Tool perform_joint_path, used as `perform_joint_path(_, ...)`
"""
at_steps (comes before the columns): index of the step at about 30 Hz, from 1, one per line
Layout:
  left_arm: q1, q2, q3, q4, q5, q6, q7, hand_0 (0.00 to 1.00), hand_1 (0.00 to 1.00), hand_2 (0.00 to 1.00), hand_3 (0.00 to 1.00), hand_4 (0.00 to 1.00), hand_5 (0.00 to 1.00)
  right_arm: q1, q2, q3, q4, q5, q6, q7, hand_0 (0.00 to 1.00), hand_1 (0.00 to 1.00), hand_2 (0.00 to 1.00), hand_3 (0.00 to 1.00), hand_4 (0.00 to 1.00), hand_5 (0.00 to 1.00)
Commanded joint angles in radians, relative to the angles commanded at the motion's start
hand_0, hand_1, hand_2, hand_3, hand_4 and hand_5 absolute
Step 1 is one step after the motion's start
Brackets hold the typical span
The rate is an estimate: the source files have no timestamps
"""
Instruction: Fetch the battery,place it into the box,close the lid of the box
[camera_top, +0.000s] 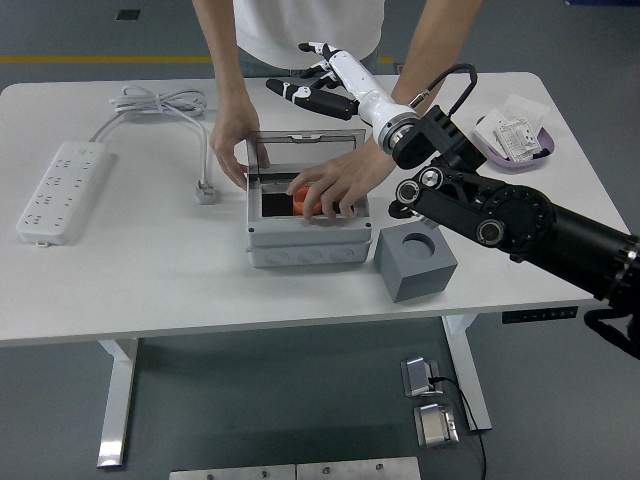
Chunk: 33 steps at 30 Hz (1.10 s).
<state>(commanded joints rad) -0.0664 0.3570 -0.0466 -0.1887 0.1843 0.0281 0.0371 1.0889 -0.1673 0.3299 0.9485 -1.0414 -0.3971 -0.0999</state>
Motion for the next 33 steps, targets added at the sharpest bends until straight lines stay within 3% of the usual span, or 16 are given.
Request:
perform_joint_path(6,-0.006,0.004,-0.016,0.001,0.022,0.0,0.007,0.602,0.688,0.622,0.645,0.709,0.157,0.018,0.02,-0.054,-0.056,0.048,0.01,0.01,0.743,0.657,0.685,0.887,0.954,0.761)
perform_joint_path(14,-0.013,0.005,-0.019,0.0,0.029,-0.001,0.008,0.602,0.688,0.621,0.643,0.708,0.153,0.023,0.039,-0.088,-0.075,0.073,0.012,0.017,0.781,0.67,0.688,0.883,0.934,0.756)
perform_joint_path(23,-0.015,0.002,-0.027,0.001,0.039,-0.001,0.011,0.602,0.688,0.621,0.643,0.706,0.149,0.016,0.034,-0.136,-0.061,0.086,0.027,0.013,0.786,0.675,0.689,0.883,0.934,0.76)
perform_joint_path(33,-0.012,0.001,-0.022,0.001,0.031,-0.001,0.009,0.601,0.688,0.621,0.641,0.705,0.148,0.006,-0.008,-0.164,0.009,0.067,0.037,-0.006,0.794,0.679,0.689,0.855,0.929,0.767)
